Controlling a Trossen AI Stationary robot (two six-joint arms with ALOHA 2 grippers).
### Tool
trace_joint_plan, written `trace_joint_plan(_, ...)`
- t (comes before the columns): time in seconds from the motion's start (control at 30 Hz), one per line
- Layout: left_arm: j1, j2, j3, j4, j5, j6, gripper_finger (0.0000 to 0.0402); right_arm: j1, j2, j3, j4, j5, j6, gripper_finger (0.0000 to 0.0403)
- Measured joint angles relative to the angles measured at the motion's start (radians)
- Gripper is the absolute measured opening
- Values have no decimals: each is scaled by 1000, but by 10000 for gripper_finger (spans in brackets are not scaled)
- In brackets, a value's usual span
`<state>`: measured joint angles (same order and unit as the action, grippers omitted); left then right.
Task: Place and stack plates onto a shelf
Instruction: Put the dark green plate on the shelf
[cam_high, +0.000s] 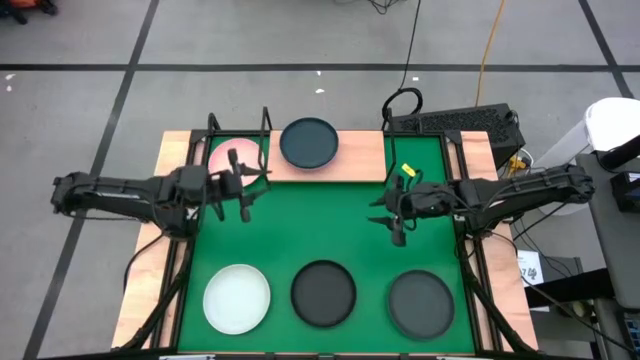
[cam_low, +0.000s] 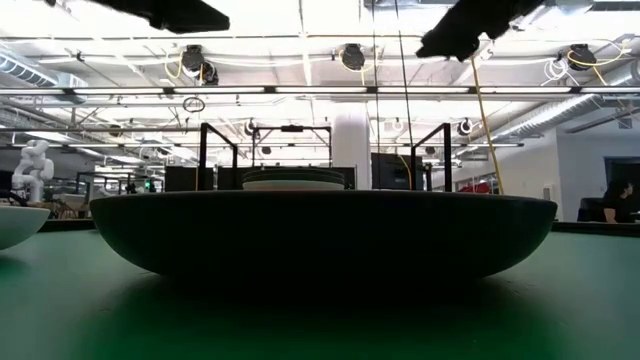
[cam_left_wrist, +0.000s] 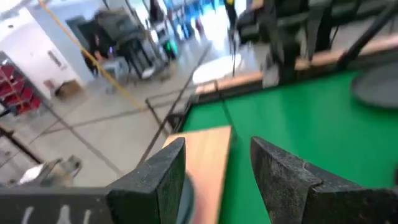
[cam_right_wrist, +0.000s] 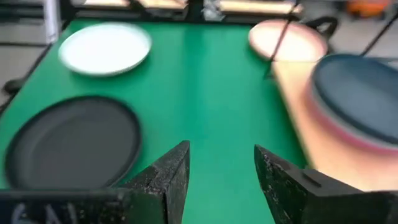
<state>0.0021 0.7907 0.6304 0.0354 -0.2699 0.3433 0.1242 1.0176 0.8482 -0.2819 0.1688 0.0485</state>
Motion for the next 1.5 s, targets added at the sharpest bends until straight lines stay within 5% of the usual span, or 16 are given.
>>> trace_joint_plan(0.37,-43,7,-290,551,0,-102,186,-32,119,-7,-414,-330,300,160)
trace_joint_plan(0.67,-44,7,-298,565,0,-158,186,-29,225,-103,-381,-606,363,160)
trace_joint_plan(1.23,-44,8,-298,531,4,-267,186,112,253,-282,-41,-642,517,160)
trace_joint_plan(1.5,-44,8,-298,515,4,-283,186,133,253,-333,-33,-639,543,160)
